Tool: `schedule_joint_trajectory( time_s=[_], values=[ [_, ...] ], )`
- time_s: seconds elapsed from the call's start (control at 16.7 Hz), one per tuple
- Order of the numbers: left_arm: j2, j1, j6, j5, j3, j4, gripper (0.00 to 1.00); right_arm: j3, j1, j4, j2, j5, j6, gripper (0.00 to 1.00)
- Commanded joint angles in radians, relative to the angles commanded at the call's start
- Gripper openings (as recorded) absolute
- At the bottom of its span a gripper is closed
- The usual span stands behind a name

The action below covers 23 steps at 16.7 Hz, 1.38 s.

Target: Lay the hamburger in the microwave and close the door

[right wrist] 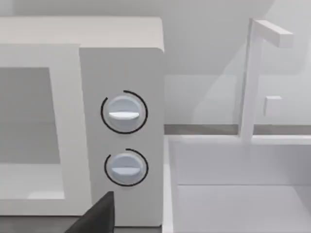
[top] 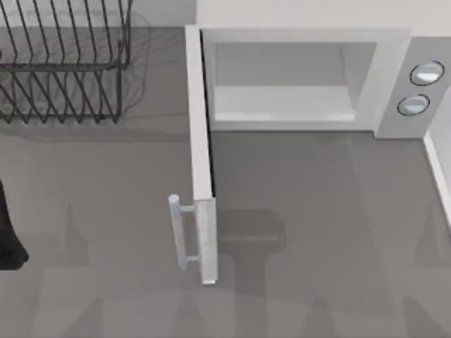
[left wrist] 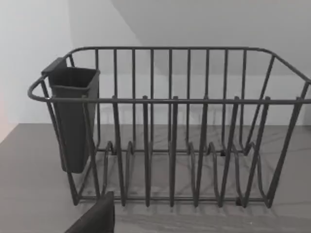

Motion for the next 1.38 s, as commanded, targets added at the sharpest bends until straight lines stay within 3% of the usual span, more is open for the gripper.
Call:
schedule_joint_trajectory(
  time_s=[0.42, 0.96, 1.38],
  values=[
    [0.000, 0.000, 0.000, 0.000, 0.000, 0.000, 1.00, 0.121, -0.011, -0.143, 0.164, 0.001, -0.090, 1.00],
    [0.000, 0.000, 0.000, 0.000, 0.000, 0.000, 1.00, 0.505, -0.048, -0.697, 0.931, -0.005, -0.396, 1.00],
    [0.000, 0.000, 0.000, 0.000, 0.000, 0.000, 1.00, 0.721, -0.067, -0.972, 1.295, -0.004, -0.560, 1.00]
  ],
)
